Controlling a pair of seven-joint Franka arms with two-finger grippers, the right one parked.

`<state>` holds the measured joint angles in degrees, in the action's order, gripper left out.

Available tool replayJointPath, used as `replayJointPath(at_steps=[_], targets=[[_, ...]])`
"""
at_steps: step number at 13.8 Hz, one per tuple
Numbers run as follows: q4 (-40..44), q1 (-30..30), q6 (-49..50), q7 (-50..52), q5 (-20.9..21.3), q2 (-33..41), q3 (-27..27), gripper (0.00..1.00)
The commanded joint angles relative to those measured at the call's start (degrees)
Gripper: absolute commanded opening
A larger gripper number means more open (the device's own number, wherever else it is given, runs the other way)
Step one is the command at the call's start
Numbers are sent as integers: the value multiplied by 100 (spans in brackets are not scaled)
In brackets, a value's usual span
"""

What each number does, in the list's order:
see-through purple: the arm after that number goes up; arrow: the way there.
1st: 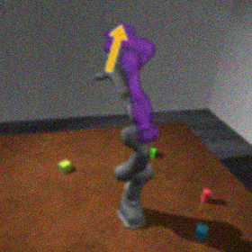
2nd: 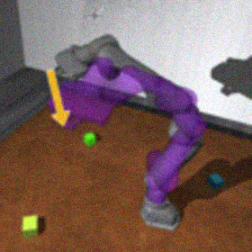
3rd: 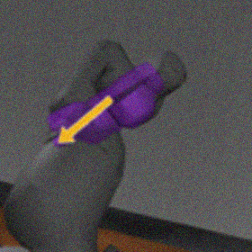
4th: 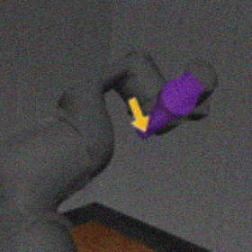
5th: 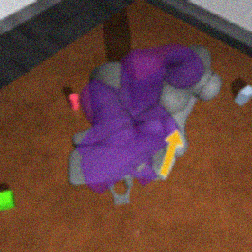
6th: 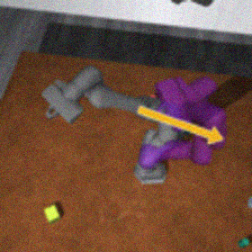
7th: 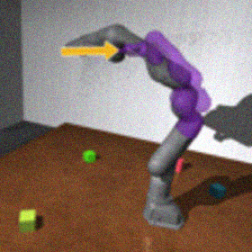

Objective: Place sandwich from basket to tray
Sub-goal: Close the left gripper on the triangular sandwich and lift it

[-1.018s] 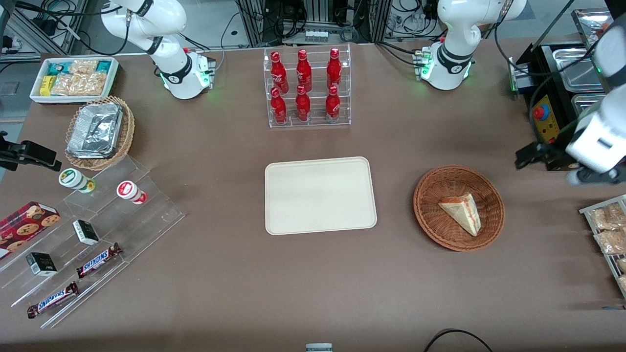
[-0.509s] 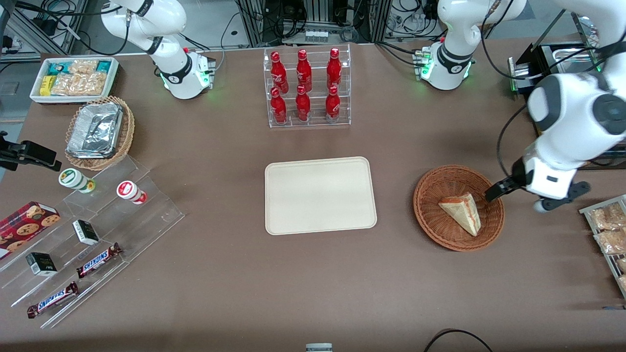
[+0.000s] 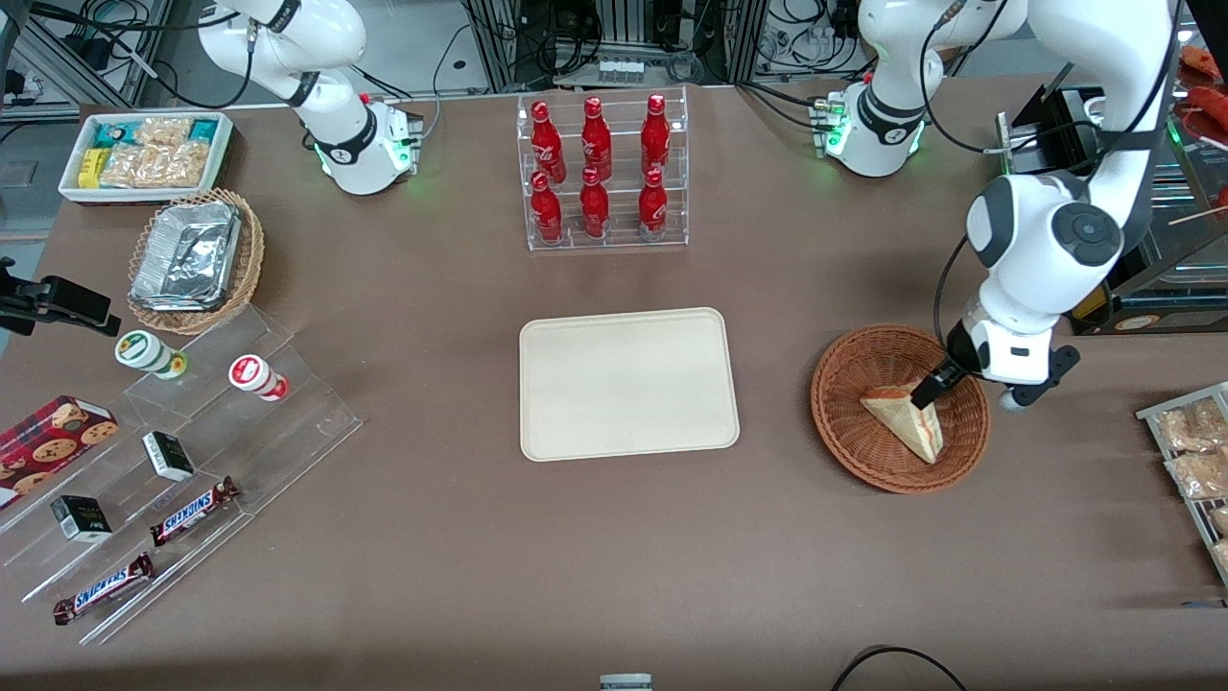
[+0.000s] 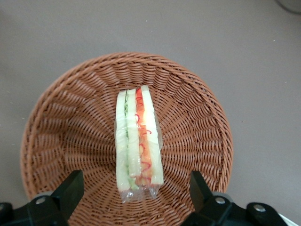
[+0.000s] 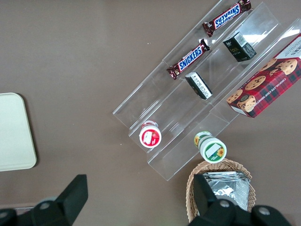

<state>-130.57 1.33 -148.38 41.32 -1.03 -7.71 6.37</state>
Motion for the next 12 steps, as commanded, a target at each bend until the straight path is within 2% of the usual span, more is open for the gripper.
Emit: replayJointPath(at_steps=[1, 6, 7, 8, 9, 10, 12], targets=[[-74, 52, -428, 166, -64, -256, 136, 100], [-56, 52, -789, 166, -64, -678, 137, 100], [-30, 52, -815, 166, -64, -749, 137, 84], [-21, 52, -824, 166, -64, -758, 137, 42], [-12, 52, -816, 166, -64, -758, 137, 5], [-12, 52, -807, 157, -64, -758, 137, 0], [31, 52, -737, 78, -47, -680, 145, 0]])
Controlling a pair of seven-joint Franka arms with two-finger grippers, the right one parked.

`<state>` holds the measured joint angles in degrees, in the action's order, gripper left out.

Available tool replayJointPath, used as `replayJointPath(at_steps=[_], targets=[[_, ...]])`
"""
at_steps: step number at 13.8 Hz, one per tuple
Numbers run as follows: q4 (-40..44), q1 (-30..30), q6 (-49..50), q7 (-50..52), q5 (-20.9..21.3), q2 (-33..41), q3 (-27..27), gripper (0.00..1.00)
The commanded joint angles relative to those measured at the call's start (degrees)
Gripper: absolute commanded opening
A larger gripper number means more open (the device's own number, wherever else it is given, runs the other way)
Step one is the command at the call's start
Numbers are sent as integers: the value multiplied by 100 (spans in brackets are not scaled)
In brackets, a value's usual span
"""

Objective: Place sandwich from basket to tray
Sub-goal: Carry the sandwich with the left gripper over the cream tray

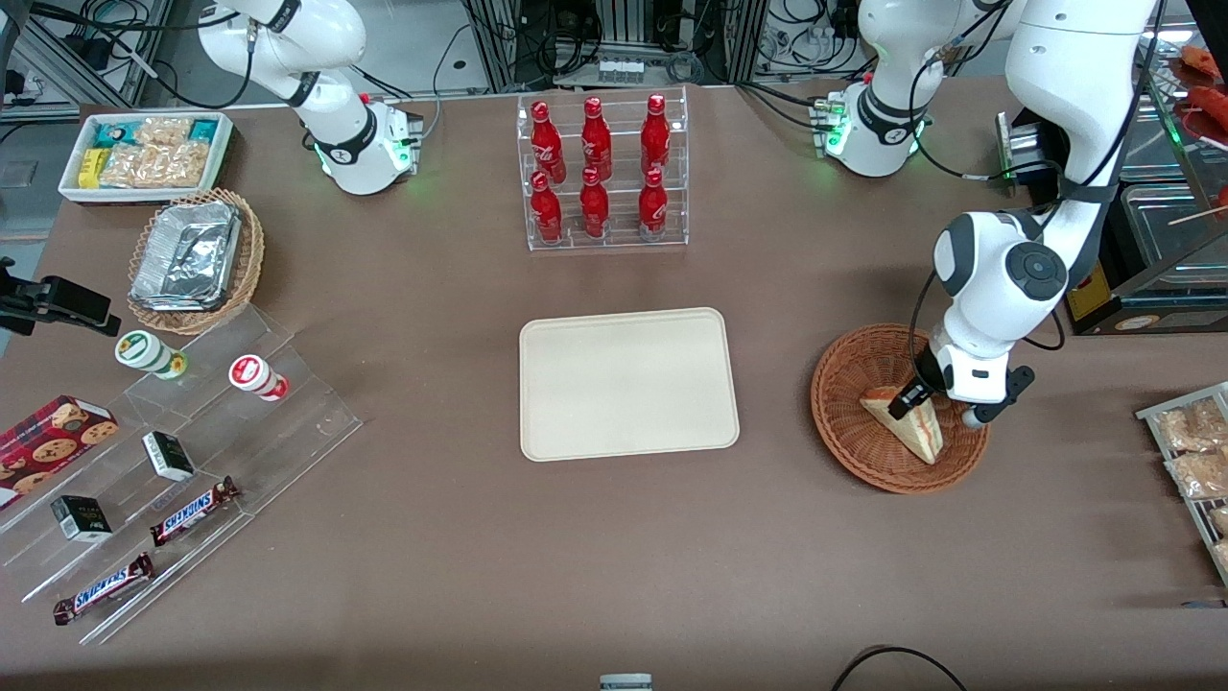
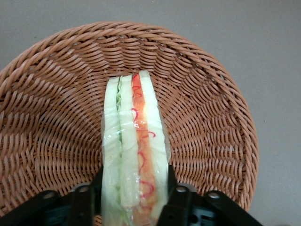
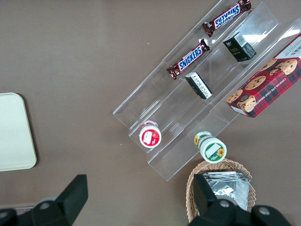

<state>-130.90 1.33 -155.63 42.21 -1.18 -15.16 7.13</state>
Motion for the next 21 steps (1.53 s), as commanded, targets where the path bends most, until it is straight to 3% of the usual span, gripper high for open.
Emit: replayJointPath(at_steps=[1, 3, 7, 10, 14, 21], targets=[[91, 43, 145, -20, -23, 231, 70, 0], [344, 43, 872, -20, -5, 557, 253, 0], [1723, -10, 2596, 50, 65, 506, 973, 0], [2400, -561, 3256, 234, 388, 156, 1159, 0], [3157, -1668, 3311, 1297, 1091, -565, 1159, 0], [4492, -3199, 3267, 1904, 1568, -2103, 1124, 0]])
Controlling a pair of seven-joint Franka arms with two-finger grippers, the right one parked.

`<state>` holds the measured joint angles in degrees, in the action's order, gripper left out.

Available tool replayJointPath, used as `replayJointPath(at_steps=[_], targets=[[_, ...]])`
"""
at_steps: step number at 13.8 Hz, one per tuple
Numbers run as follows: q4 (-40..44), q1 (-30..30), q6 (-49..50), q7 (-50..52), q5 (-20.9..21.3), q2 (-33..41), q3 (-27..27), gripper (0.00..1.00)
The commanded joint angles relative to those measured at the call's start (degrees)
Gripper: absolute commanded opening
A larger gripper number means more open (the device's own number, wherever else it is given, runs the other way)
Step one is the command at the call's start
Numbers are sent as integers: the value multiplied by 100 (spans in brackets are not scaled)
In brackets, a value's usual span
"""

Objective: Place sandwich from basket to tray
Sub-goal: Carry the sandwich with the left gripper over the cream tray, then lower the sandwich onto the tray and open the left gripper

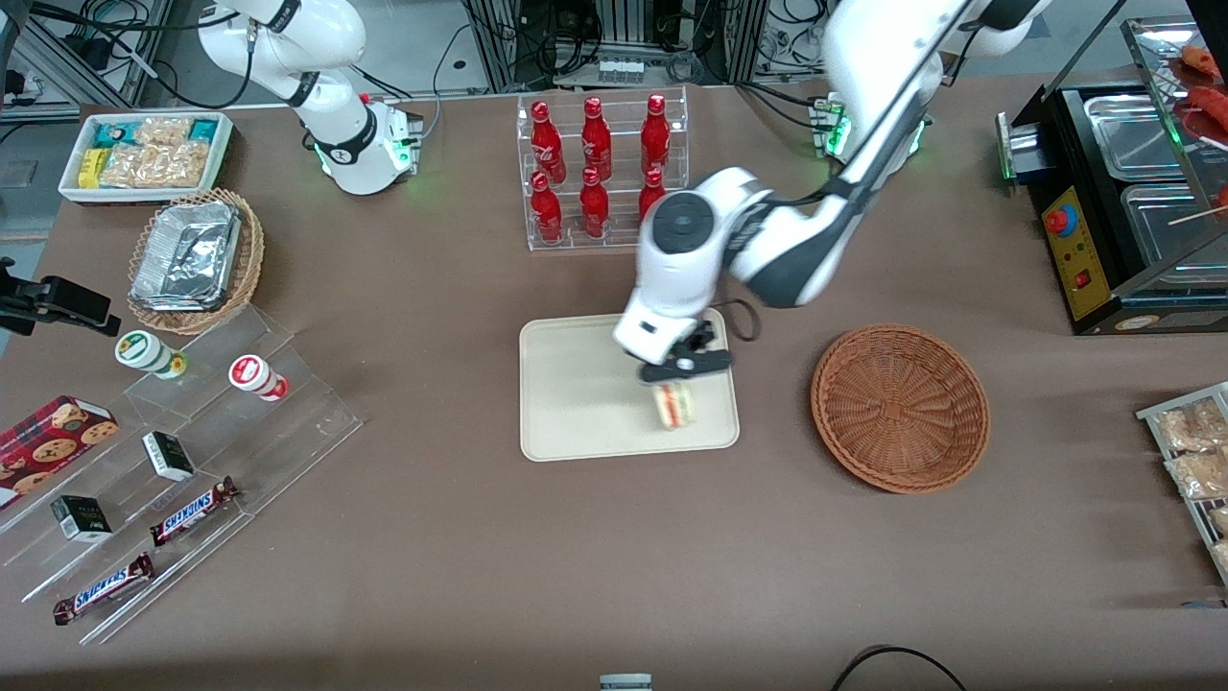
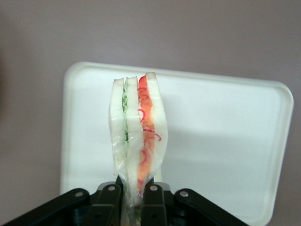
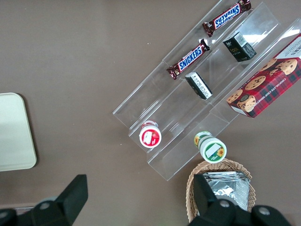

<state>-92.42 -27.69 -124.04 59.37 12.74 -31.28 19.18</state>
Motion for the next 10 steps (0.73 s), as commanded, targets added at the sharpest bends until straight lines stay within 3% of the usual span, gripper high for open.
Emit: replayJointPath(at_steps=[1, 5, 7, 10], targets=[[716, -394, 100, 215, 280, -650, -81, 0], [664, -544, -620, 172, 501, -1011, -81, 0], [647, -553, -674, 154, 833, -1143, -81, 0], [638, -684, -683, 145, 923, -1293, -81, 0]])
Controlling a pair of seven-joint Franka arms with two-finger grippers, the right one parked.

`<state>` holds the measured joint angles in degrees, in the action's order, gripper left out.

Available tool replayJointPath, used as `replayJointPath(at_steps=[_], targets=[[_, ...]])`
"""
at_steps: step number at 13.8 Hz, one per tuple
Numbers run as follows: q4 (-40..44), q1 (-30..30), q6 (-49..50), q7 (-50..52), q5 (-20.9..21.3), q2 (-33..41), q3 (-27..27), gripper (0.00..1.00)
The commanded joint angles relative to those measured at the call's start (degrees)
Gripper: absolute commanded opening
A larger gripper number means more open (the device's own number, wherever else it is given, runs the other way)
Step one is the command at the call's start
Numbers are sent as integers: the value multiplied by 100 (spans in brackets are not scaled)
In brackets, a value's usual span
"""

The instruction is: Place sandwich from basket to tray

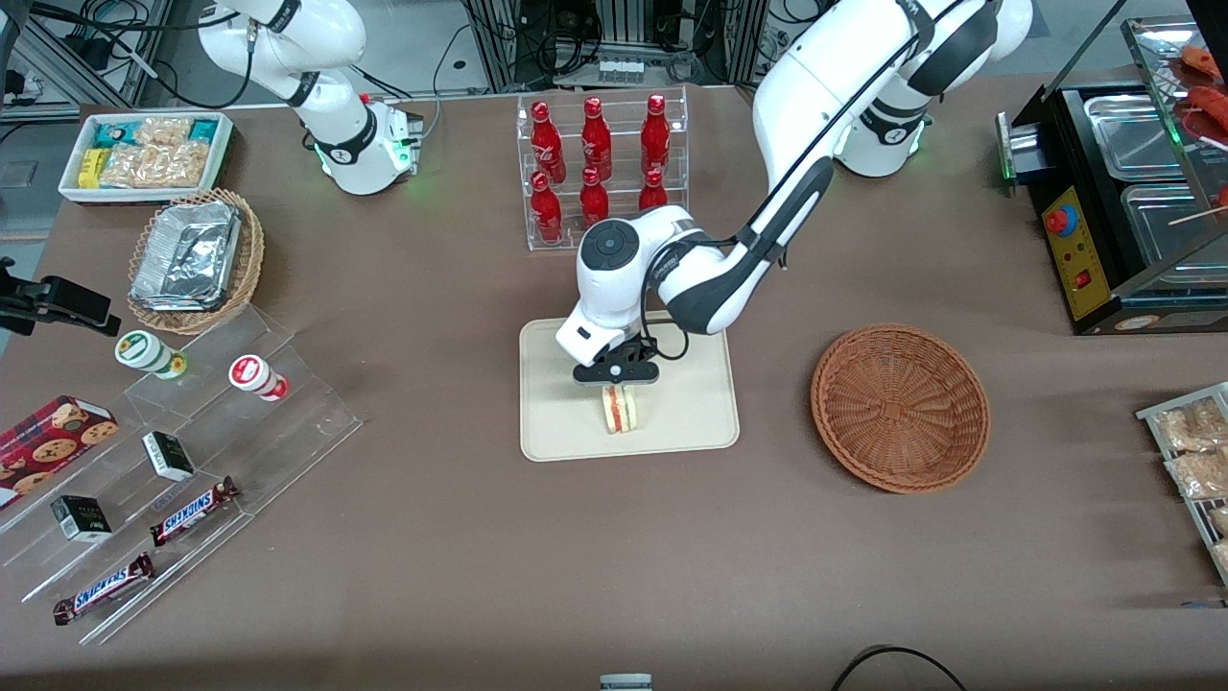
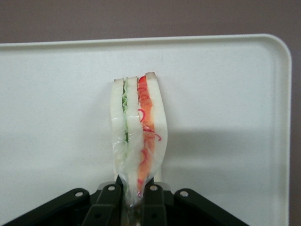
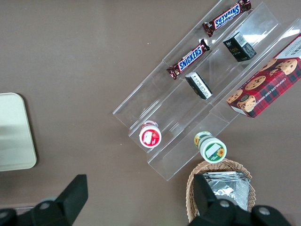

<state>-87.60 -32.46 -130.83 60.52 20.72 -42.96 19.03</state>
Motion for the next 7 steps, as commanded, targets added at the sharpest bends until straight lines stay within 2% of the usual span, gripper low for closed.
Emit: replayJointPath(at_steps=[1, 2, 3, 7], targets=[[155, -217, -4, 39, 125, -125, -66, 24], [155, -217, -4, 13, 125, -116, -66, 82], [155, -217, 14, 30, 116, -98, -66, 100], [182, -156, 390, 83, 46, 243, -58, 100]])
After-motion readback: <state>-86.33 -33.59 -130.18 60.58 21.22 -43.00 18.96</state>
